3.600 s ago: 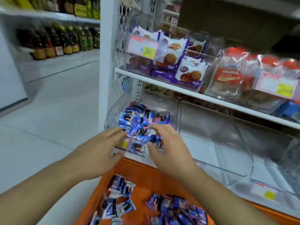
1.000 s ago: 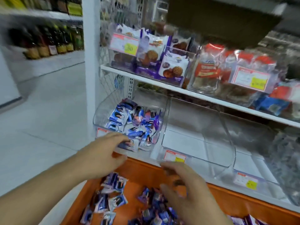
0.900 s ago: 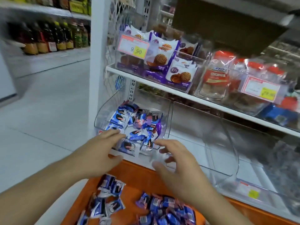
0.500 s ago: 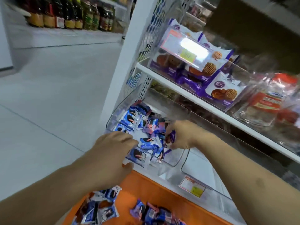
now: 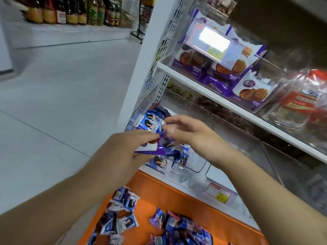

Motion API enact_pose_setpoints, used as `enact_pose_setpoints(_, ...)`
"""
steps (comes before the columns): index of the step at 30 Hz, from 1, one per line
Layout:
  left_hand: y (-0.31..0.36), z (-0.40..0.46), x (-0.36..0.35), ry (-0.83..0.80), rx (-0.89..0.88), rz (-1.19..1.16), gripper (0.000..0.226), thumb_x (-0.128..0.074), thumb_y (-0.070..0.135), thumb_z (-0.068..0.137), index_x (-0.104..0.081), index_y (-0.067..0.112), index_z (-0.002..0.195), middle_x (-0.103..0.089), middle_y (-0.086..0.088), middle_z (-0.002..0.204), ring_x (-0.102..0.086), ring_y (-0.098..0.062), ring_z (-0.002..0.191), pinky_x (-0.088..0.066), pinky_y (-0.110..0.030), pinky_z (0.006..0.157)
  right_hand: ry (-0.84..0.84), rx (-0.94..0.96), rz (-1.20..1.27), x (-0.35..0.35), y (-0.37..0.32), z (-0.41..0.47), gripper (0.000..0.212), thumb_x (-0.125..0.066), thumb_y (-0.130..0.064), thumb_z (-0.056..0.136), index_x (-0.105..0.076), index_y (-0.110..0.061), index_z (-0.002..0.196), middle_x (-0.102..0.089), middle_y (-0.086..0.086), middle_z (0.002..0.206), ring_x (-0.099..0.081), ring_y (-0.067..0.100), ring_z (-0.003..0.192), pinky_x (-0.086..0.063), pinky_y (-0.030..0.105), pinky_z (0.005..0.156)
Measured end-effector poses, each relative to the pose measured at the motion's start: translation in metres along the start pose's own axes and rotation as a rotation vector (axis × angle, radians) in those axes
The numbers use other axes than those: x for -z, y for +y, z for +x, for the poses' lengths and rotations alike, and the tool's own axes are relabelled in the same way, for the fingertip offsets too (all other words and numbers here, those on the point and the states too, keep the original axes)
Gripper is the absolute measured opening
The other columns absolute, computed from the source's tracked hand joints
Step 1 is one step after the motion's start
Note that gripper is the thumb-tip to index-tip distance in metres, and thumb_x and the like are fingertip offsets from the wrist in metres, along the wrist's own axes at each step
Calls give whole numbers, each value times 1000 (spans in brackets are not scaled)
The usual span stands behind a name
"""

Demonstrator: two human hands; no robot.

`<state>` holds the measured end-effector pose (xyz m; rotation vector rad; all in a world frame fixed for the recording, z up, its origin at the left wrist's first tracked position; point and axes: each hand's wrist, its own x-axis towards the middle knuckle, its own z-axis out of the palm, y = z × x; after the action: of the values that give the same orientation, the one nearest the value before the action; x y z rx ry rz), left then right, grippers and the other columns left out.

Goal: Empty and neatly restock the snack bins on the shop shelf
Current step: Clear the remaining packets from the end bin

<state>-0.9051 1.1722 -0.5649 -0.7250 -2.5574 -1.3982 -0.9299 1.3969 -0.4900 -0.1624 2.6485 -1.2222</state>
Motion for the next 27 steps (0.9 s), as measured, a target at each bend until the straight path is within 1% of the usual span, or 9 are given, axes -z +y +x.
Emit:
enact_pose_setpoints(2,-8,-3,4,27,56,-1,59,-80,22,90,-59,48,139,-57,32,126,-52,24,104,-45,2,80,80,-30,-286,5,18,16,31,-68,-27,101,-66,-32,132,-69,-13,128,-67,13,113,-54,47,103)
enact_pose_setpoints(4,-15,-4,8,50,84,11,62,-83,19,87,-61,47,138,-62,25,129,-57,15,101,-42,5,77,-26,-84,-601,1,33,28,46,-74,-22,94,-63,-34,138,-63,-13,139,-61,12,124,-49,32,106)
enact_pose_setpoints(6,-17,-4,13,53,98,-5,63,-85,17,85,-63,45,137,-64,22,129,-59,12,101,-42,4,77,-116,-131,-709,-8,48,36,56,-77,-17,88,-63,-34,139,-63,-12,139,-60,12,125,-48,28,104)
enact_pose_setpoints(8,-18,-5,16,52,86,-32,61,-86,17,83,-65,44,134,-65,23,125,-58,17,103,-44,3,78,-79,-144,-738,-16,56,41,54,-73,-9,84,-69,-33,131,-69,-11,131,-64,12,122,-52,29,103)
enact_pose_setpoints(13,-16,-6,16,12,76,1,59,-86,23,84,-64,42,135,-62,24,126,-56,17,97,-43,4,74,261,-79,-659,-9,29,13,39,-80,-17,83,-72,-33,118,-74,-10,104,-66,11,98,-55,30,88)
enact_pose_setpoints(16,-11,-10,19,-7,75,17,60,-86,21,84,-63,42,136,-58,25,116,-54,20,90,-40,6,74,404,52,-314,-20,12,-42,36,-89,-21,80,-73,-35,109,-72,-13,102,-65,7,95,-54,30,84)
enact_pose_setpoints(19,-8,-14,21,-10,89,23,59,-87,22,83,-64,42,134,-62,24,110,-55,24,86,-39,5,72,324,54,-44,-59,12,-102,32,-90,-20,79,-73,-32,103,-72,-6,99,-67,9,95,-54,30,82)
enact_pose_setpoints(22,-4,-18,23,-48,92,55,58,-87,25,83,-63,42,133,-66,21,114,-60,15,90,-39,3,70,243,-126,-115,-111,37,-128,27,-87,-30,80,-70,-37,99,-70,-12,94,-65,5,92,-52,25,79)
enact_pose_setpoints(27,-1,-25,18,-140,95,85,60,-85,28,85,-60,40,138,-67,10,132,-61,-1,102,-39,-3,73,145,-372,-180,-195,88,-109,22,-77,-36,88,-62,-26,101,-66,-9,84,-64,12,75,-55,36,68)
